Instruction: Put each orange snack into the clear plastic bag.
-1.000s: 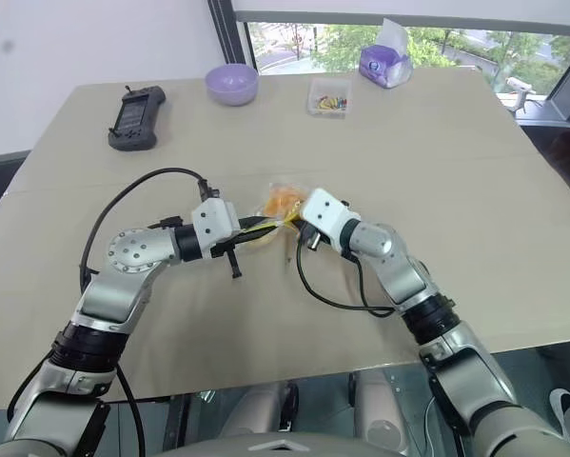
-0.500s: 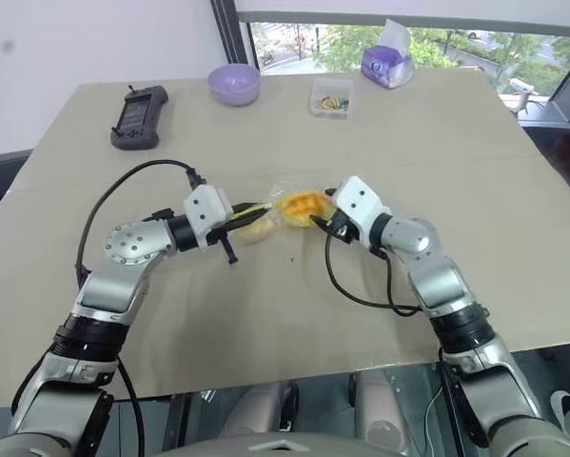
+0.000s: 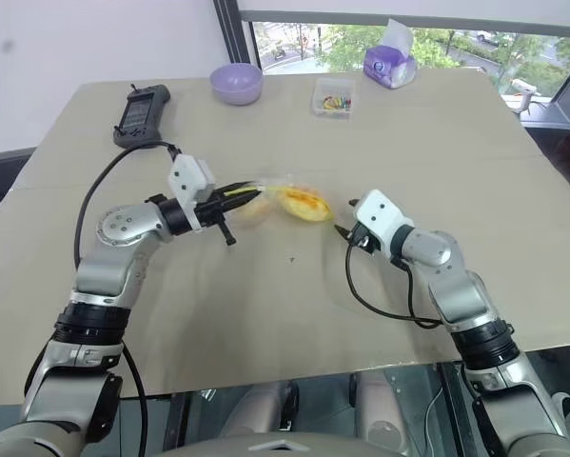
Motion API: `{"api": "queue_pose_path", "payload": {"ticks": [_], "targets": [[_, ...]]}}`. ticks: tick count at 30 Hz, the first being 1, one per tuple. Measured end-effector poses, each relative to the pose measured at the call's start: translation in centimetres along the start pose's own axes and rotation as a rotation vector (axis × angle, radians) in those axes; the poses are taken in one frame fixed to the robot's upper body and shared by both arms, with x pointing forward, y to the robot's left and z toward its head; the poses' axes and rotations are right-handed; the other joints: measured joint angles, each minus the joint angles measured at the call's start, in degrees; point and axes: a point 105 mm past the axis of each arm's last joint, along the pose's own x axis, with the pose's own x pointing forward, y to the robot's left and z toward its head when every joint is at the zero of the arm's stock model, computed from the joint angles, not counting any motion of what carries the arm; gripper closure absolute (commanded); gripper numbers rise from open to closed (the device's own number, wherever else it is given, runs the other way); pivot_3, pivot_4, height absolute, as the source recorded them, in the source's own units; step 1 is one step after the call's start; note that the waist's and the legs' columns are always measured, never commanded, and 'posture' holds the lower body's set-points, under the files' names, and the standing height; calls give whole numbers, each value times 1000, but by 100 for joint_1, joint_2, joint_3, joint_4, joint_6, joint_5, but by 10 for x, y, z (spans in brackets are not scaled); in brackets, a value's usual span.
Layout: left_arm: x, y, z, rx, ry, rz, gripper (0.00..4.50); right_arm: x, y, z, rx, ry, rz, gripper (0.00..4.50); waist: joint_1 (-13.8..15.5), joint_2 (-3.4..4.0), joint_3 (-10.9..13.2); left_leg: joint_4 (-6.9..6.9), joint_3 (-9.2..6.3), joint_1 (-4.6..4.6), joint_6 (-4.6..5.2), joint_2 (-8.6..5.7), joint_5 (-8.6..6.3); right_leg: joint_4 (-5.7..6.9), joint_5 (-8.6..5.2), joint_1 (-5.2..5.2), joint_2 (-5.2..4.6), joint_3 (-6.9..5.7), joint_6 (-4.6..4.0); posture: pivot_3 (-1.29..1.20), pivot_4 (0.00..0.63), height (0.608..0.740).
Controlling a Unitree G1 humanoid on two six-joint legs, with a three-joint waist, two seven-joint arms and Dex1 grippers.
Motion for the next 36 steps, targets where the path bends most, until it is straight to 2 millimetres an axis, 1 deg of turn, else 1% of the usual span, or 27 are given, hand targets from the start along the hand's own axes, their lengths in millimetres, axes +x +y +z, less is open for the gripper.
{"api": "queue_pose_path", "payload": {"ticks": [2, 4, 9, 14, 17, 19, 20, 22, 28, 31, 32, 33, 34, 36], "targets": [[1, 2, 4, -14, -11, 2, 4500, 6, 5, -4, -20, 13, 8, 1765, -2, 0, 0, 0, 0, 1, -3, 0, 2, 1, 0, 0, 0, 0, 0, 0, 150, 740], [1, 3, 5, -19, -13, 6, 4500, 15, 10, -4, -28, 7, 12, 1765, -31, 0, 0, 0, 2, 4, -9, 1, 5, 3, 0, 0, 2, 2, 0, 0, 150, 740], [3, 3, 7, -42, -21, 7, 4500, 37, 8, 0, -43, -14, -29, 1765, -28, -1, -1, 0, 0, 3, -15, 1, 8, 2, 0, 0, 1, 3, 0, 0, 150, 740], [1, 5, 11, -66, -35, 25, 4500, 48, 13, 3, -20, -43, -38, 1765, -26, -1, 0, 0, -2, 1, -15, 1, 9, 0, 0, -1, 1, 2, 0, 0, 150, 740], [1, 7, 11, -79, -33, 37, 4500, 50, 13, 1, -29, -35, -41, 2553, -18, -1, -1, 0, -3, 1, -16, 0, 9, 0, 0, 0, 0, 2, 0, 0, 150, 740], [1, 8, 11, -88, -31, 44, 4500, 50, 15, 1, -28, -38, -36, 3484, -24, -1, -1, 0, -3, 2, -15, 0, 9, 0, 0, 0, 1, 2, 0, 0, 150, 740], [1, 9, 12, -101, -38, 49, 4500, 52, 16, 1, -23, -42, -33, 4129, -26, -1, -1, -1, -3, 2, -16, 1, 9, 1, 0, 0, 1, 2, 0, 0, 150, 740], [2, 9, 12, -109, -41, 52, 4500, 52, 17, 1, -22, -41, -32, 4462, -27, -1, -1, 0, -3, 2, -16, 1, 9, 1, 0, -1, 1, 2, 0, 0, 150, 740], [1, 12, 14, -126, -51, 64, 4500, 57, 24, 5, 7, -60, -13, 4462, -35, -1, -1, 0, -2, 2, -16, 1, 9, 2, 0, -1, 1, 2, 0, 0, 150, 740], [1, 12, 14, -132, -49, 67, 4500, 56, 26, 0, 35, -40, 0, 3615, -26, -1, -1, 0, -3, 2, -16, 0, 9, 2, 0, 0, 0, 2, 0, 0, 150, 740], [1, 13, 14, -132, -49, 70, 4500, 54, 26, -1, 42, -38, -2, 3268, -24, -1, -1, 0, -3, 2, -16, 1, 9, 2, 0, 0, 0, 2, -1, 0, 150, 740], [1, 14, 15, -132, -50, 74, 4500, 53, 24, -1, 41, -35, -5, 2825, -25, -1, -1, 0, -3, 2, -16, 0, 9, 2, 0, 0, 0, 2, 0, 0, 150, 740], [0, 14, 15, -131, -51, 77, 4500, 52, 23, -1, 38, -33, -9, 2561, -25, -1, -1, 0, -3, 2, -16, 1, 9, 2, 0, 0, 1, 2, 0, 0, 150, 740], [-1, 16, 16, -131, -54, 86, 4500, 48, 22, -3, 42, -27, -20, 2561, -25, -1, -1, 0, -3, 3, -16, 1, 9, 2, 0, 0, 1, 2, -1, 0, 150, 740]]}}
